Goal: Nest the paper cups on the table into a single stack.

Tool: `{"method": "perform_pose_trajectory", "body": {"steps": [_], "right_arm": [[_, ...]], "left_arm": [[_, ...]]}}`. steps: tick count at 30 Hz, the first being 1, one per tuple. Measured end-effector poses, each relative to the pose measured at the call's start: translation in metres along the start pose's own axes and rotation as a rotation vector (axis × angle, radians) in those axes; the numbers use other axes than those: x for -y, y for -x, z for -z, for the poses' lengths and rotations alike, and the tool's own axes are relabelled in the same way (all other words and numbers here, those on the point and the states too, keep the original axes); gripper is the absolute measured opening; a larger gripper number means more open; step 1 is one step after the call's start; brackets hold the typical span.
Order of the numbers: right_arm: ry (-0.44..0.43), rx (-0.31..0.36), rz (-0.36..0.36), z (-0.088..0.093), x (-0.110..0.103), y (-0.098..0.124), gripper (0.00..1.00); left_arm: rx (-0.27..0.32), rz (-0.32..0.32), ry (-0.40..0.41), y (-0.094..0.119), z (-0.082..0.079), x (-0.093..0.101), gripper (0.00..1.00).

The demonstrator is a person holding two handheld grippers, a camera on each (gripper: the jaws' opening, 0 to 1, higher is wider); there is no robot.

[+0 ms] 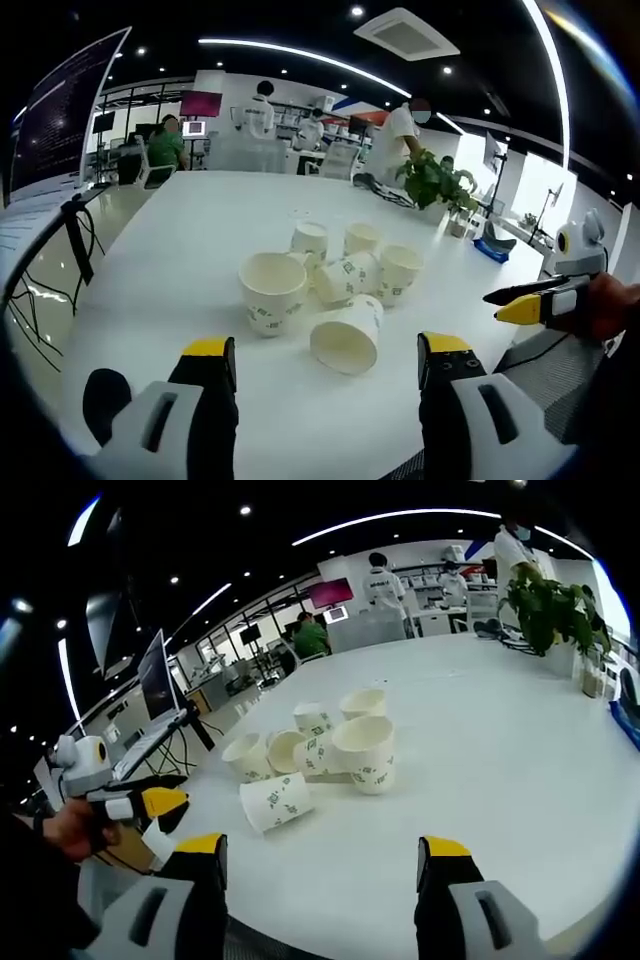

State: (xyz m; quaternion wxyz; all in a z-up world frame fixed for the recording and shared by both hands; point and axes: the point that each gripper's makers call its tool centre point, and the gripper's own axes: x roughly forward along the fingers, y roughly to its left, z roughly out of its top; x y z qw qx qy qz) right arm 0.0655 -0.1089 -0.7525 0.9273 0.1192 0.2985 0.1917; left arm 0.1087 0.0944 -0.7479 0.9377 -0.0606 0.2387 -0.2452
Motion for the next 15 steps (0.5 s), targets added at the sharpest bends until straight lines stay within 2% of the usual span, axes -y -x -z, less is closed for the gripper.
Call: {"method": "perform_pose_trajectory", "body": {"steps": [15], "right_arm": [[0.01, -0.006, 0.011, -0.0012, 0.0057, -0.0003, 0.77]], "left_arm": [[0.003, -0.008, 0.005, -0.0007, -0.0007, -0.0023, 0.72]]}}
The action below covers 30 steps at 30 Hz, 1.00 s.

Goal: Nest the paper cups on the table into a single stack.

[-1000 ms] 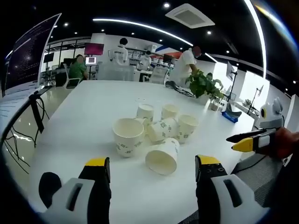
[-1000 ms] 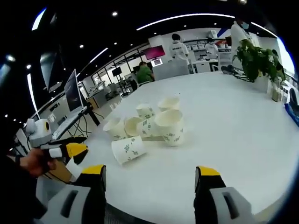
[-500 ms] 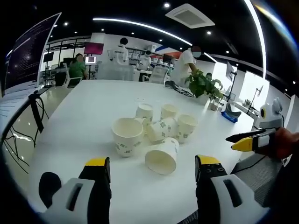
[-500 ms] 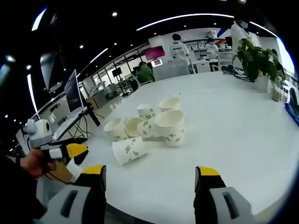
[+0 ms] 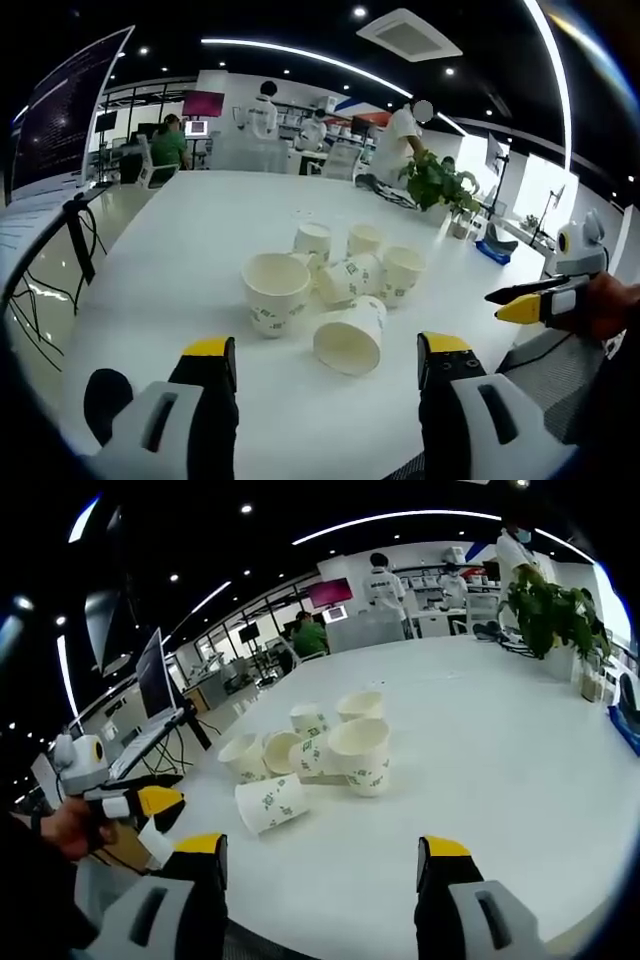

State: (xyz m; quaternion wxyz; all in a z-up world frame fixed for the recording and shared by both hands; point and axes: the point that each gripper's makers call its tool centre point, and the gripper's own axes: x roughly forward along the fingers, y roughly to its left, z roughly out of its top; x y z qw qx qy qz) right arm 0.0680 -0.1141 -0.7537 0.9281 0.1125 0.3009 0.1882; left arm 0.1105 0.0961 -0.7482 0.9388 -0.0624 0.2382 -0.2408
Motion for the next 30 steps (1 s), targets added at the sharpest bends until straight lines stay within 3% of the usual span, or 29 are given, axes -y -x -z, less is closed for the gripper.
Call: {"method": "perform_pose_trajectory", "body": {"steps": [17, 24, 30], "right_arm": [[0.022, -0.024, 0.025, -0.007, 0.014, -0.009, 0.71], [0.033, -0.026, 0.023, -0.029, 0.019, -0.022, 0.69], [0.002, -0.051, 0.036, -0.044, 0.036, -0.041, 0.68]], "left_arm": [[-0.013, 0.01, 0.005, 0.001, 0.002, 0.005, 0.72], [-0.016, 0.009, 0.002, 0.0, 0.003, 0.003, 0.71], [-0.016, 0.012, -0.004, 0.0, 0.002, 0.004, 0.71]]}}
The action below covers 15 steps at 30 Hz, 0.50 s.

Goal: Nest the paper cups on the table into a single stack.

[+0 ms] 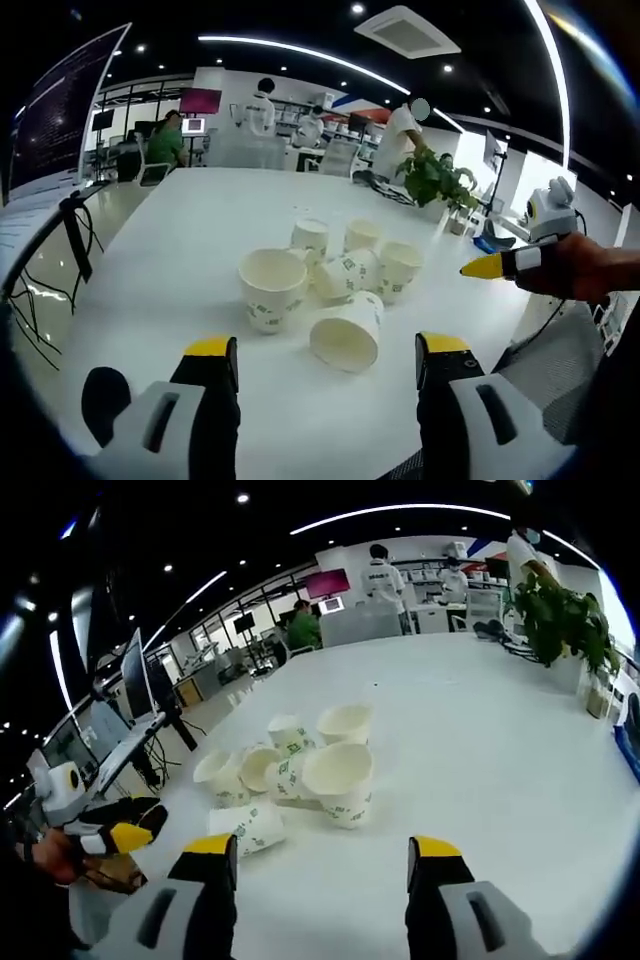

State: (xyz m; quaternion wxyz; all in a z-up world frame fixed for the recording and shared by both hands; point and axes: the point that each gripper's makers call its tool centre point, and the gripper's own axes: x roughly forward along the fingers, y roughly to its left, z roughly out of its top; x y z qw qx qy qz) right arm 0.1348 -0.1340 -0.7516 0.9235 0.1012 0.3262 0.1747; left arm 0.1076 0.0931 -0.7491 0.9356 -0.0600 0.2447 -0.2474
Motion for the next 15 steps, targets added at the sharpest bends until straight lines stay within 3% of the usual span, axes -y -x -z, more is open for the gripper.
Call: {"method": "perform_pose_trajectory", "body": {"steps": [9, 12, 15], "right_arm": [[-0.061, -0.048, 0.034, -0.032, 0.027, -0.027, 0.64], [-0.06, -0.083, 0.058, -0.029, 0.024, -0.031, 0.61], [-0.079, -0.139, 0.071, -0.034, 0.037, -0.045, 0.59]], "left_arm": [[0.002, -0.009, 0.009, 0.0, 0.001, -0.004, 0.71], [0.003, -0.011, 0.012, 0.0, 0.002, -0.004, 0.71], [0.003, -0.013, 0.013, 0.0, 0.002, -0.004, 0.7]]}}
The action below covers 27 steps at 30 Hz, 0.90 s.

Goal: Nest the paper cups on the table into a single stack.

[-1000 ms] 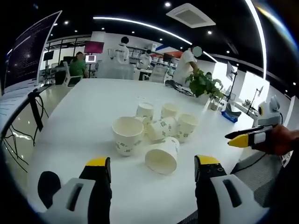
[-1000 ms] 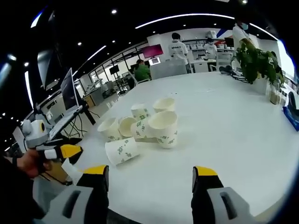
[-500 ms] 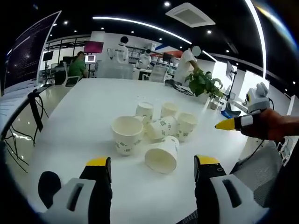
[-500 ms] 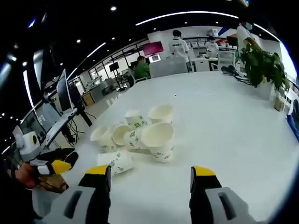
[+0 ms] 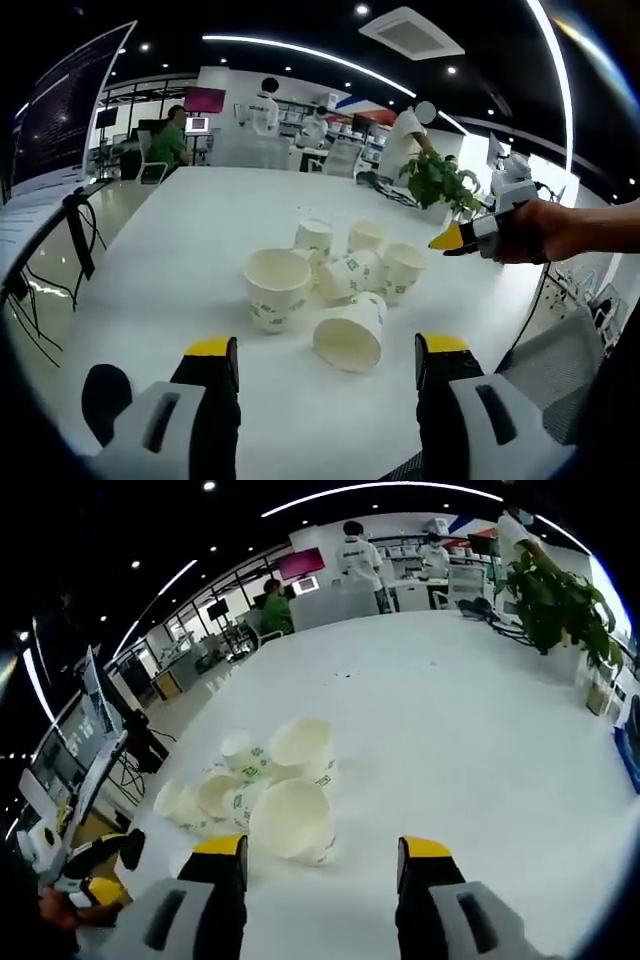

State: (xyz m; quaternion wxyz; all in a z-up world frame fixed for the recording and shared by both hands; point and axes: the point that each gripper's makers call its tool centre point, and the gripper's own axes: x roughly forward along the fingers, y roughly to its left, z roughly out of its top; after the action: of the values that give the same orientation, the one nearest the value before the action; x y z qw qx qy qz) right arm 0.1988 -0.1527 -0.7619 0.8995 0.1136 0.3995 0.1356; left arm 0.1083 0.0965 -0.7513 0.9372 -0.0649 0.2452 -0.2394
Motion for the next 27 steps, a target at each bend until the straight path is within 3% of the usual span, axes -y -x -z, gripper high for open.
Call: {"method": "perform_pose_trajectory", "body": {"steps": [4, 11, 17, 27], "right_arm": [[0.0, -0.088, 0.008, 0.01, -0.005, -0.004, 0.58], [0.037, -0.197, 0.016, 0.01, -0.005, -0.027, 0.54], [0.079, -0.265, 0.021, 0.002, 0.003, -0.054, 0.48], [0.208, -0.381, 0.056, 0.009, 0.006, -0.072, 0.38]], "left_arm": [[-0.003, -0.005, -0.004, 0.0, 0.0, 0.0, 0.69], [-0.01, 0.0, -0.003, 0.002, -0.001, 0.005, 0.69], [-0.015, 0.0, 0.003, 0.002, -0.001, 0.006, 0.69], [-0.024, 0.006, 0.006, -0.001, 0.003, 0.005, 0.68]]}}
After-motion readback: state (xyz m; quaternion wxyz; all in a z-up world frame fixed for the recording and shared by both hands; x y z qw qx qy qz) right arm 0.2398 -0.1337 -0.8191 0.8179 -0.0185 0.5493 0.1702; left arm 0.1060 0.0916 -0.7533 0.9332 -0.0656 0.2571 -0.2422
